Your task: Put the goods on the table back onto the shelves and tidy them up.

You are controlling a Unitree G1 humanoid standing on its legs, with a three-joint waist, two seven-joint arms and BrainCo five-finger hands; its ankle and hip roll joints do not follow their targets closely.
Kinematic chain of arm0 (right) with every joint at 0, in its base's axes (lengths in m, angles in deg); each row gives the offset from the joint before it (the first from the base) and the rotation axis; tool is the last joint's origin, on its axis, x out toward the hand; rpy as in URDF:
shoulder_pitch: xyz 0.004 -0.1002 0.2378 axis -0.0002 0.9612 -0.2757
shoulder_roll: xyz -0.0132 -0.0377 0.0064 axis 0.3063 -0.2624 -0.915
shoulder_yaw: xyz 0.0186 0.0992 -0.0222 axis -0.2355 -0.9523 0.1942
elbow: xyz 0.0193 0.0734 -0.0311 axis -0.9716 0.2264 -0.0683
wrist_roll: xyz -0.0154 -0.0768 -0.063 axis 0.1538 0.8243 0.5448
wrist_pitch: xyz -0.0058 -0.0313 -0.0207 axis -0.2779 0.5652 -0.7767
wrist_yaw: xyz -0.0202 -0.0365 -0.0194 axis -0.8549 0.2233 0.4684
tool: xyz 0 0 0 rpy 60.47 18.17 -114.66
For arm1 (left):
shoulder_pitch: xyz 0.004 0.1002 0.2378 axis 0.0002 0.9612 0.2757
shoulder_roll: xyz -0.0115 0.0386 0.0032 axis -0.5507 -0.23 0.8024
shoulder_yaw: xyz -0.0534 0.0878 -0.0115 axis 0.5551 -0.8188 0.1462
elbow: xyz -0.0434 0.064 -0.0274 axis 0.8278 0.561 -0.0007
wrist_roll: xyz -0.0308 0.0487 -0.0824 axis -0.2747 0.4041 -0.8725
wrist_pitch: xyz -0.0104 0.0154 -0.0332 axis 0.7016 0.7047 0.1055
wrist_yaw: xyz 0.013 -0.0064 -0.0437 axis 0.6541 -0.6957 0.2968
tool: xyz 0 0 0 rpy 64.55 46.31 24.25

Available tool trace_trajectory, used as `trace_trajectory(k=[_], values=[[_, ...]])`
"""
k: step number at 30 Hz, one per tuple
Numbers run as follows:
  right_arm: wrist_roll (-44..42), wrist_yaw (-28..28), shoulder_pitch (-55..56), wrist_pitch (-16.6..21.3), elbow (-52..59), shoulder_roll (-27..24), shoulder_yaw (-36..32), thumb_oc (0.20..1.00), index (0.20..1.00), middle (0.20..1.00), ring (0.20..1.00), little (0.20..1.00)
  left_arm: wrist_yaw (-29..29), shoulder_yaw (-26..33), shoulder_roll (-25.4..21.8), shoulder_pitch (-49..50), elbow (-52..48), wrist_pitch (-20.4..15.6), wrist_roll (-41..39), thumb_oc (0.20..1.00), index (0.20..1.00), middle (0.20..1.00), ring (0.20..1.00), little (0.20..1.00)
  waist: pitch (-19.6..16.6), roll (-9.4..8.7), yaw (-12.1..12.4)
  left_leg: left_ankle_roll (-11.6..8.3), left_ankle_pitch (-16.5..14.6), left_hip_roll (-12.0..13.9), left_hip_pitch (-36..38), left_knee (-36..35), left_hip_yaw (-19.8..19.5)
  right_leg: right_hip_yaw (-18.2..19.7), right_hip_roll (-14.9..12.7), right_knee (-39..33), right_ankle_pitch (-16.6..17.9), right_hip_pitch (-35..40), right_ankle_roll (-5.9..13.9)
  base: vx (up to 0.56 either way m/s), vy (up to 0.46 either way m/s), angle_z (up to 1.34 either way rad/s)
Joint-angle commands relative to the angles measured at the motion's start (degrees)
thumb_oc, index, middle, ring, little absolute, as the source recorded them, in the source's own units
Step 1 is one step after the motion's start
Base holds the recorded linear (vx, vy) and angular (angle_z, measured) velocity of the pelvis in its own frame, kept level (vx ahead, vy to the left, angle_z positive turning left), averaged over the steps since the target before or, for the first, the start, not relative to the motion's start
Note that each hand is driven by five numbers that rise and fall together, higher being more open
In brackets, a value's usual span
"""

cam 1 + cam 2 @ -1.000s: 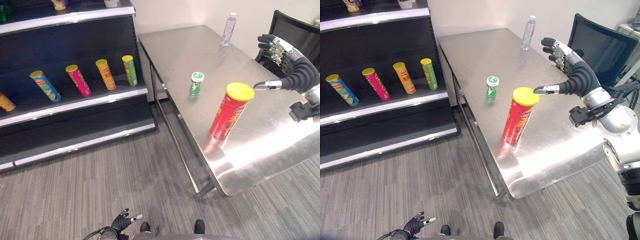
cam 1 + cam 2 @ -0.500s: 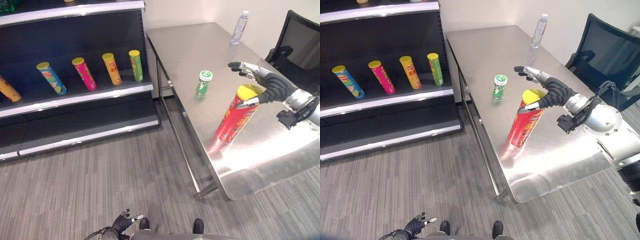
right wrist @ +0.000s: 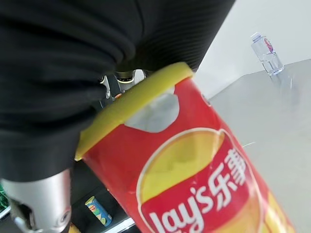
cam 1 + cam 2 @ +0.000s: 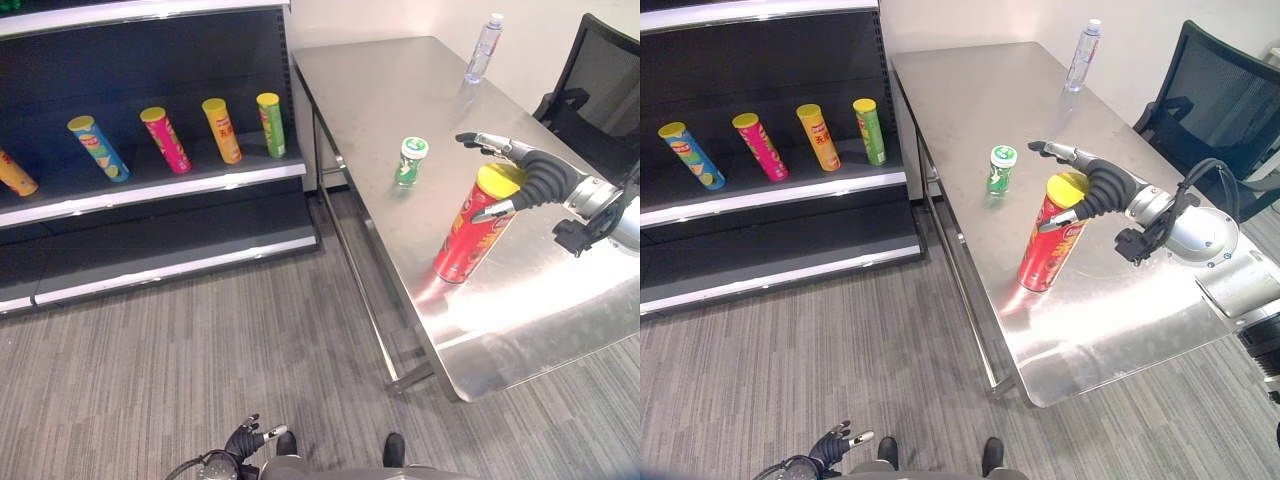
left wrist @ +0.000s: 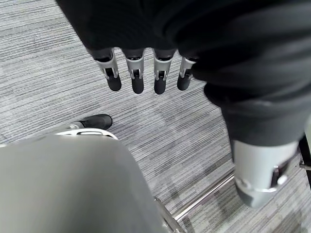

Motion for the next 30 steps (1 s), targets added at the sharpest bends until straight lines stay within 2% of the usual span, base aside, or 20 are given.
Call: trace_trajectory(k=[1,16,28,29,30], values=[[-0.07,-1.11,-2.67,1.7,0.47,-3.53,1.65,1.0,1.0,1.0,1.0,1.0,0.3,-2.26,-0.9,-3.31,1.04,-2.05,1.61,1.0,1.0,1.0,1.0,1.0,-0.73,-1.15,1.57,-2.85,-3.38,-0.39,1.44,2.71,4.27,-3.51,-0.61,6.72,-10.52,2.59,3.91,0.0,0.0,0.0],[2.16,0.77,4.69,1.48,5.08,-7.81,-3.06,1.0,1.0,1.0,1.0,1.0,-0.68,-2.27,-0.71,-4.1,0.73,-2.14,2.65,1.0,1.0,1.0,1.0,1.0,-0.81,-1.65,0.41,-2.98,-3.46,-0.03,1.19,2.76,4.61,-3.18,-0.55,6.69,-10.37,2.05,4.07,0.0,0.0,0.0],[3.1,1.12,6.25,0.95,4.82,-7.61,-3.55,1.0,1.0,1.0,1.0,1.0,-0.76,-2.5,-0.73,-4.62,0.57,-2.18,2.7,1.0,1.0,1.0,1.0,1.0,-0.69,-1.84,0.18,-3.0,-3.57,0.13,1.36,2.78,4.92,-2.96,-0.43,6.62,-10.29,2.05,4.05,0.0,0.0,-0.01],[3.32,1.24,6.13,0.83,4.69,-7.66,-3.17,0.548,0.548,0.548,0.548,0.548,-0.8,-2.59,-0.68,-4.55,0.46,-2.2,2.67,1.0,1.0,1.0,1.0,1.0,-0.67,-1.85,0.19,-2.99,-3.58,0.14,1.37,2.8,4.94,-2.96,-0.41,6.61,-10.31,2.07,4.03,0.0,0.0,0.0],[3.76,0.92,6.48,0.9,4.69,-7.57,-3.5,0.2,0.2,0.2,0.2,0.2,-0.76,-2.55,-0.62,-4.48,0.45,-2.21,2.71,1.0,1.0,1.0,1.0,1.0,-0.71,-1.83,0.11,-2.97,-3.62,0.13,1.4,2.78,4.92,-2.97,-0.42,6.6,-10.33,2.09,4.03,0.0,0.0,0.0]])
